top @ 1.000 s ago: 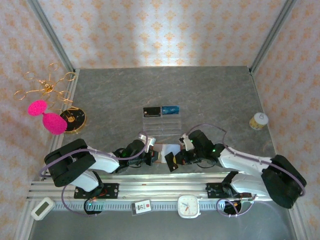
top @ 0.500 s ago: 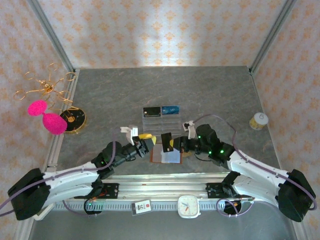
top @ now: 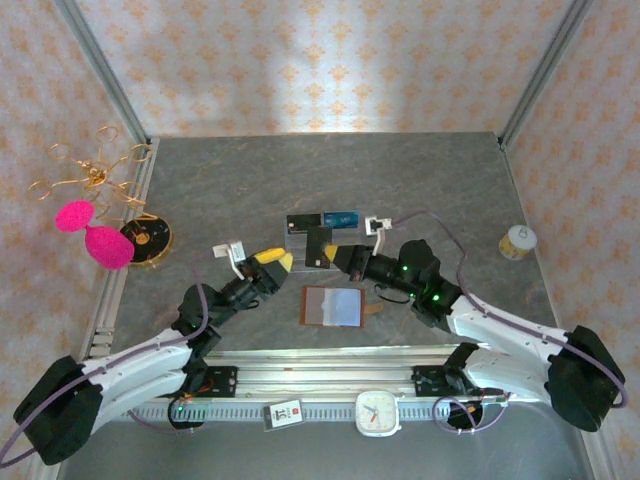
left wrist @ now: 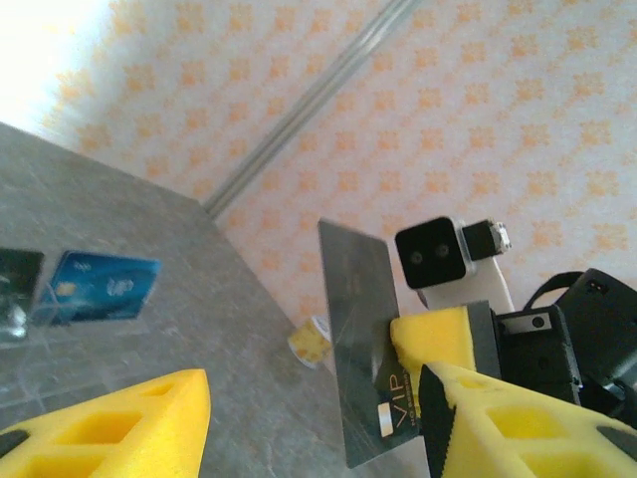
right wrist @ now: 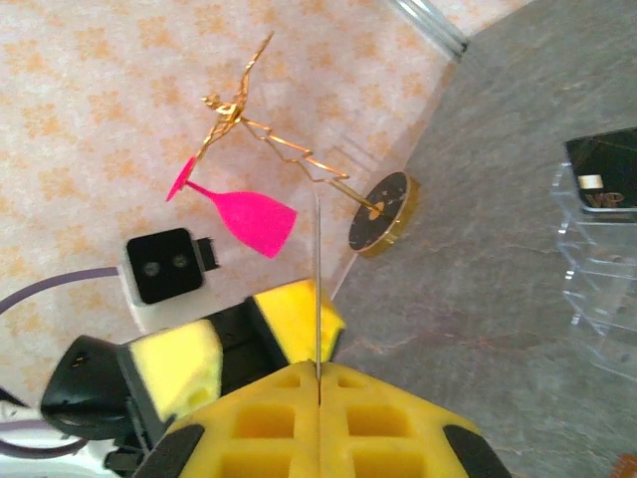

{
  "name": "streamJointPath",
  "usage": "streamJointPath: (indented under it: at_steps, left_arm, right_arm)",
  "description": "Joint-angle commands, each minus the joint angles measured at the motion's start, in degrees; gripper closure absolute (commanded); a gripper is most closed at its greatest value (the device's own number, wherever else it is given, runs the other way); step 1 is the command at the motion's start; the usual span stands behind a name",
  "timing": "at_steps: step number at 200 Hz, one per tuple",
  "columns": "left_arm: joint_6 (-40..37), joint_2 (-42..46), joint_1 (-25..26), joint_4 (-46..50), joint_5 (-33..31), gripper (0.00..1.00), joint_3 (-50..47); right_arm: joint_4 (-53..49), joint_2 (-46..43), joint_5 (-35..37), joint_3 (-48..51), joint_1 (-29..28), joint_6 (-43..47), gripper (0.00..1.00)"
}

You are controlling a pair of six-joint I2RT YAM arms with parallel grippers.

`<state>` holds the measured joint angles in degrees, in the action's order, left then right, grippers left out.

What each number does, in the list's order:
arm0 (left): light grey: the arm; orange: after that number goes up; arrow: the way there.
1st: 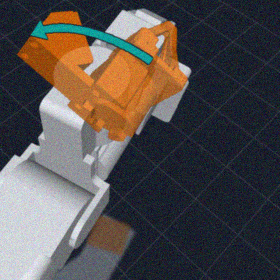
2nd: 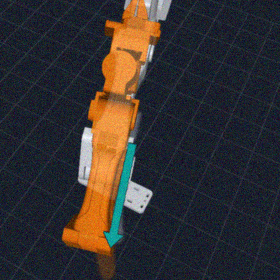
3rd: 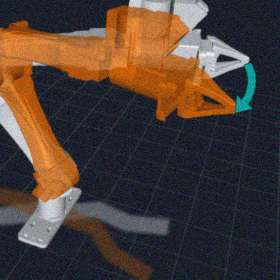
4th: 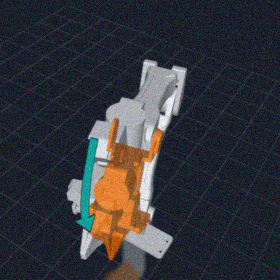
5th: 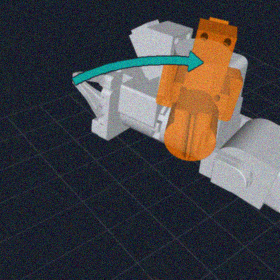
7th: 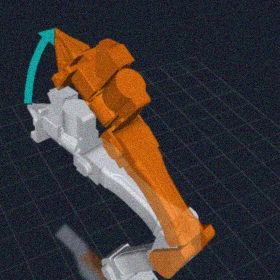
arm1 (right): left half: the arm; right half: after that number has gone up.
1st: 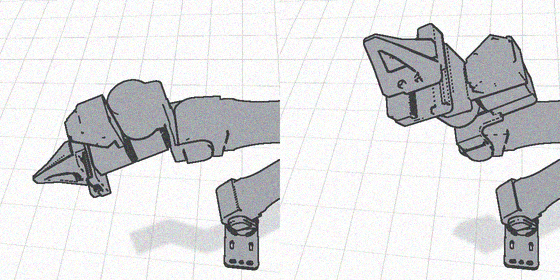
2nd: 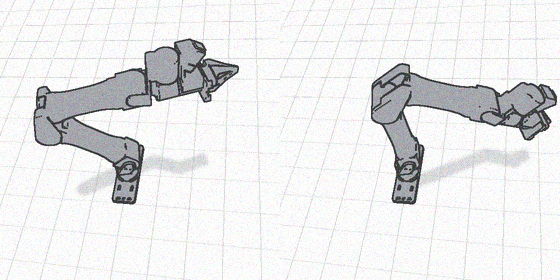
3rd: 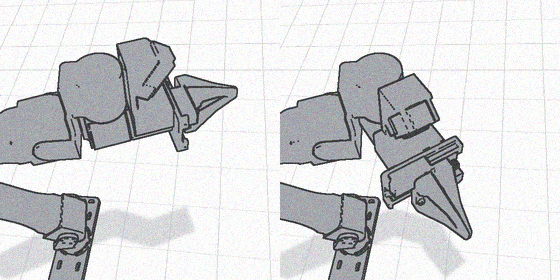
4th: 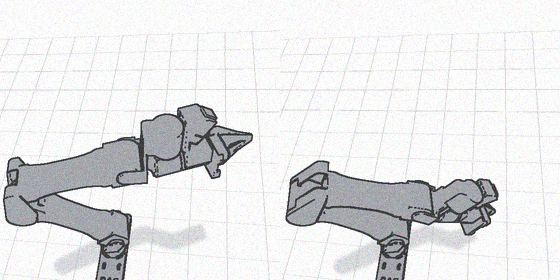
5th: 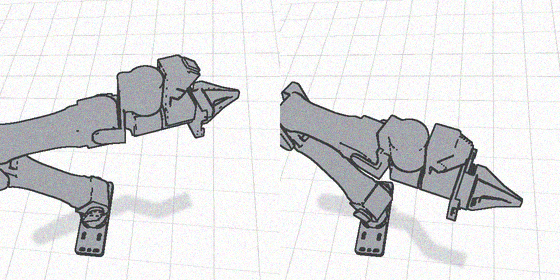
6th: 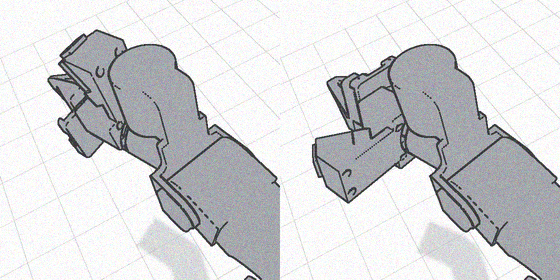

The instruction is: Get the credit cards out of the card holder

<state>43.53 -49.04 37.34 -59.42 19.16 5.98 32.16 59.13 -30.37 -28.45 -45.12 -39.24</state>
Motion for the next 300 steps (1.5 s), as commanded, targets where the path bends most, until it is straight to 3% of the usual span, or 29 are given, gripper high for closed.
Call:
streamJointPath:
  at_steps: [1,33,106,117,129,138,150,163,175,195,232,259,283,300]
  left_arm:
    - [4.82,-3.85,-0.43,-11.33,7.12,0.49,0.37]
    - [6.95,-7.93,-0.43,-15.35,8.88,0.53,1.12]
    - [8.81,-10.05,-0.43,-17.94,9.5,0.79,1.65]
    - [7.86,-9.46,-0.6,-16.38,9.17,0.85,1.92]
    - [6.76,-8.51,-1.22,-13.82,9.59,1.0,2.55]
    - [5.5,-7.36,-2.24,-10.81,10.48,1.0,3.27]
    - [3.3,-5.33,-4.2,-3.53,12.31,1.0,5.05]
    - [-1.96,-3.06,-6.16,6.51,15.9,1.0,8.17]
    - [-8.82,-1.72,-7.08,21.4,16.91,1.0,12.91]
    - [-21.42,-3.03,-7.28,38.2,18.89,1.0,20.43]
    - [-45.7,-11.77,-7.37,62.83,19.31,1.0,37.02]
    - [-71.41,-21.61,-7.33,85.73,18.7,1.0,51.87]
    - [-84.08,-28.67,-8.79,97.87,15.74,1.0,62.36]
    - [-88.21,-31.82,-10.95,99.56,14.55,1.0,65.69]
  right_arm:
    - [5.37,1.43,0.93,-2.72,-2.16,0.53,1.0]
    - [6.2,3.2,3.21,-3.8,-3.85,2.08,1.0]
    - [8.43,8.34,12.59,-3.76,-7.73,1.19,1.0]
    - [7.84,8.28,12.67,-3.66,-8.17,1.36,1.0]
    - [6.76,8.27,12.12,-3.46,-8.31,1.53,1.0]
    - [3.98,7.85,11.72,-3.91,-8.3,2.45,1.0]
    - [-1.14,6.02,11.98,-4.43,-7.76,4.25,0.91]
    - [-5.45,2.67,10.2,-3.59,-5.86,6.42,0.81]
    - [-11.17,-0.47,8.98,-3.24,-3.02,8.0,0.75]
    - [-19.64,-5.6,10.29,-1.89,0.83,9.63,0.76]
    - [-22.28,-14.96,11.43,3.81,4.57,9.36,0.76]
    - [-23.05,-15.74,10.39,4.46,5.47,10.4,0.78]
    - [-23.46,-15.3,9.92,4.58,5.88,11.3,0.8]
    - [-23.55,-15.28,10.2,4.71,6.18,11.35,0.81]
